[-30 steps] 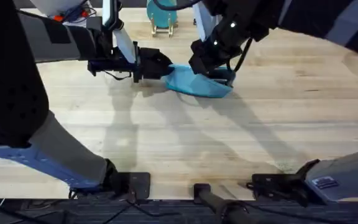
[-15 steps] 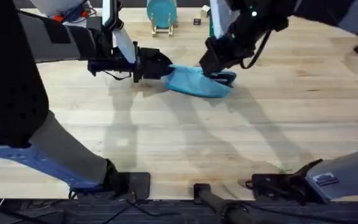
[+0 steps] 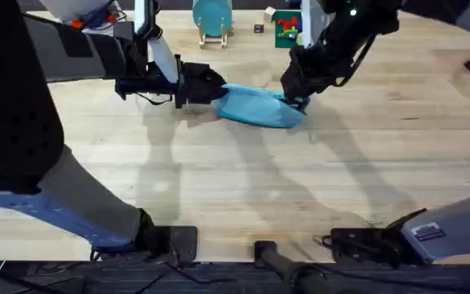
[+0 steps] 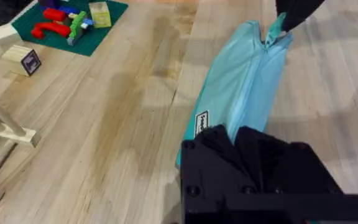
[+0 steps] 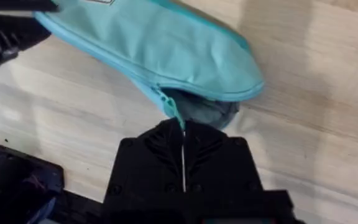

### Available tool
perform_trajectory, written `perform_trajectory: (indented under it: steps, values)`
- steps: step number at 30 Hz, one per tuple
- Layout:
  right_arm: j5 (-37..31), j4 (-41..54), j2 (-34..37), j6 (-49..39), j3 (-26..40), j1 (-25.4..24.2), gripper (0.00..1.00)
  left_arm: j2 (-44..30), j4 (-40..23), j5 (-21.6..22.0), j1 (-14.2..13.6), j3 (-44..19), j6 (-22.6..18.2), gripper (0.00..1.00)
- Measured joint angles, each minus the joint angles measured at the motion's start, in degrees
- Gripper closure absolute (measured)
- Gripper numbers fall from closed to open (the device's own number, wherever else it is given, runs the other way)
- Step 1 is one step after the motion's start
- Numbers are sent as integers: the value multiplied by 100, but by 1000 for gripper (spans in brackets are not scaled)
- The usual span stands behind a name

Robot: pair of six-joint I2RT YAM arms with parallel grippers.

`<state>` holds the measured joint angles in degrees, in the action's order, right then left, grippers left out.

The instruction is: Unzip the bag, pick up the pens from the table one at a time and place them inside, then zip the bag closed.

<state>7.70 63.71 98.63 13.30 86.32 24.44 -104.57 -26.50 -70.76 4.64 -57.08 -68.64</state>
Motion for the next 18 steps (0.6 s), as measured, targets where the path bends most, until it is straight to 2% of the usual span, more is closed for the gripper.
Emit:
perform_trajectory:
  steps: [18]
  values:
    - [-152,132,0,21,-90,-310,970,0,17,2,7,0,0,960]
